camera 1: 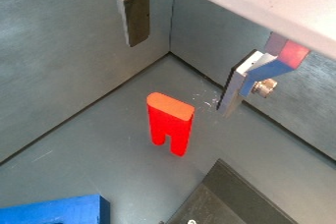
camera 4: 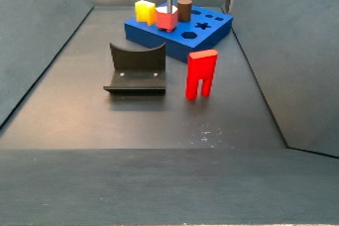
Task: Pick up the square-circle object. Move up. Rotate the square-circle object. Move to above the board. Insert the square-circle object.
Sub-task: Pick up the square-circle object.
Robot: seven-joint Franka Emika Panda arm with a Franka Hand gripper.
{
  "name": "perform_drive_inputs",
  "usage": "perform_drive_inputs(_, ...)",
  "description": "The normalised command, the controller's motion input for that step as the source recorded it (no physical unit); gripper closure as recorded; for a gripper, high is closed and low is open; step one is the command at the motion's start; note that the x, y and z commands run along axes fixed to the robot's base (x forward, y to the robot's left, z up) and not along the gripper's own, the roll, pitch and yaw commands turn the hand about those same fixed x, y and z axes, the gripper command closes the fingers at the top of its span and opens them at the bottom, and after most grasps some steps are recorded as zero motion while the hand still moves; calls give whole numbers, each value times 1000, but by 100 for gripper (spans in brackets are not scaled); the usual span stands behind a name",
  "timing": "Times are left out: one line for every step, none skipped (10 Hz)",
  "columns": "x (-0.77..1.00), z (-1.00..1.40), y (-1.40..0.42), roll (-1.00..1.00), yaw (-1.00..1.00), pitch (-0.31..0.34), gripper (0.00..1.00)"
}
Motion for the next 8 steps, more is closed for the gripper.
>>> perform_drive_inputs(0,-49,0,-63,0,-37,0)
perform_drive_inputs(0,-43,63,0,0,0,0)
perform_drive_inputs(0,0,160,-56,114,0,0)
perform_drive_inputs(31,-357,89,0,637,0,0)
perform_drive_inputs(80,-726,0,-110,969,-3,0)
perform_drive_inputs(97,-837,0,-104,957,0,0)
perform_drive_inputs(0,-951,0,-26,891,-34,0)
perform_drive_inputs(0,-546,0,-20,480,-50,0)
